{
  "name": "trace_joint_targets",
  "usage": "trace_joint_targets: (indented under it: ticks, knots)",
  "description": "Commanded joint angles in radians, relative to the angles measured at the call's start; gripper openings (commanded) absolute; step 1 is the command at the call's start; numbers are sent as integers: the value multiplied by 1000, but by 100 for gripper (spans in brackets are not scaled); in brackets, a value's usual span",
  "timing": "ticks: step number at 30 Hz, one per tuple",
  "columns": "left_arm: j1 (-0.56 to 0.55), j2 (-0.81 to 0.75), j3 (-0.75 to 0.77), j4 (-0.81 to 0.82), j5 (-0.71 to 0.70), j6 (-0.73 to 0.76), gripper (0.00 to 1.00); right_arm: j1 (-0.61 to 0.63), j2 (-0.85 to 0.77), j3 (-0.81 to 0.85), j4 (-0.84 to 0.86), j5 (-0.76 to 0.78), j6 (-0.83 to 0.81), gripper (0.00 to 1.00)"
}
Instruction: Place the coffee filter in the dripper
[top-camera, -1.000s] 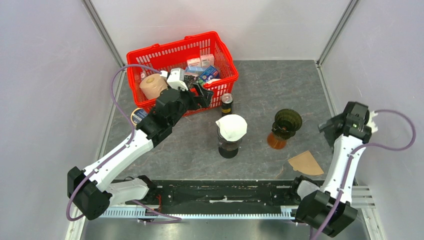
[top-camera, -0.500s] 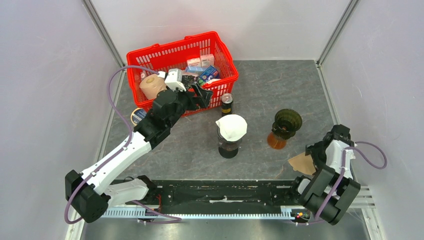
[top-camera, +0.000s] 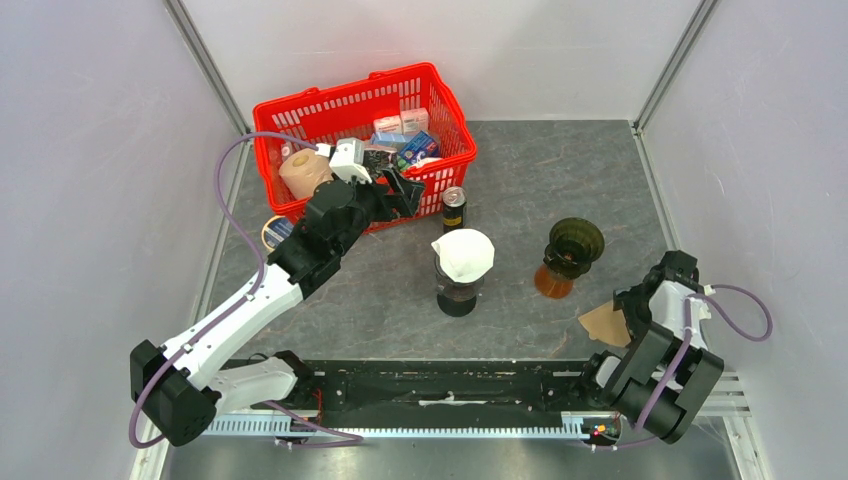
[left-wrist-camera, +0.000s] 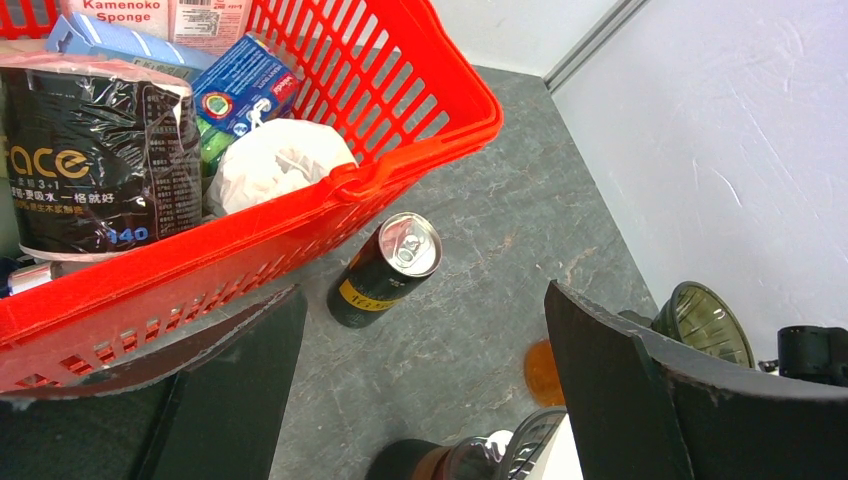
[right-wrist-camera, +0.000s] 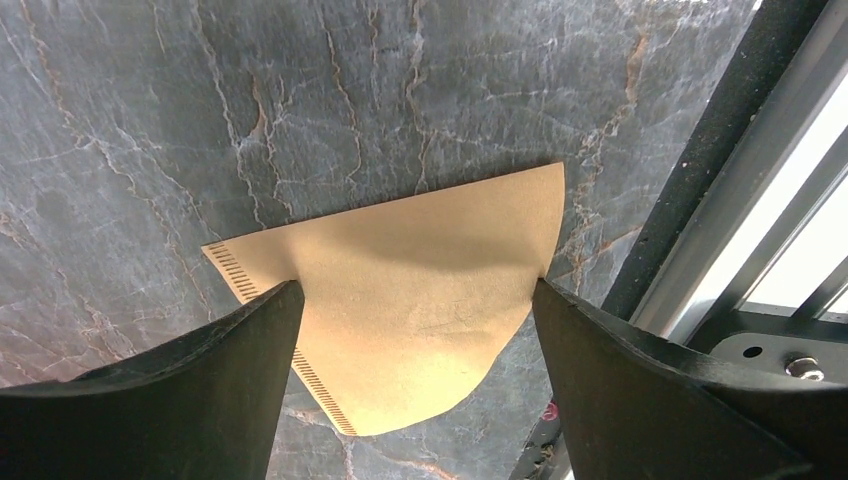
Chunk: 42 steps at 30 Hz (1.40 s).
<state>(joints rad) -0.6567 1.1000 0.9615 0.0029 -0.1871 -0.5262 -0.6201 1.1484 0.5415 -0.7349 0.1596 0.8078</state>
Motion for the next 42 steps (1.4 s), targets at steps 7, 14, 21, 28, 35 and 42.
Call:
trace_joint_targets:
  ticks: [7,14,21,28,35,42]
  knots:
    - [5,-29,-6,39,-39,26,96,-5,69,-34,181,-39,6,76]
    - [5,-30,-6,39,-39,25,96,-5,56,-22,180,-56,-20,55]
    - [5,-35,-7,39,-34,25,96,-6,-35,21,136,-63,-66,38]
    - [5,-36,-4,41,-16,26,96,-6,-220,156,48,-186,-128,31]
    - [5,-35,-1,48,16,28,96,-5,-303,387,-12,-367,-163,29]
    - [5,-31,6,70,137,63,96,20,-285,557,29,-646,-196,30]
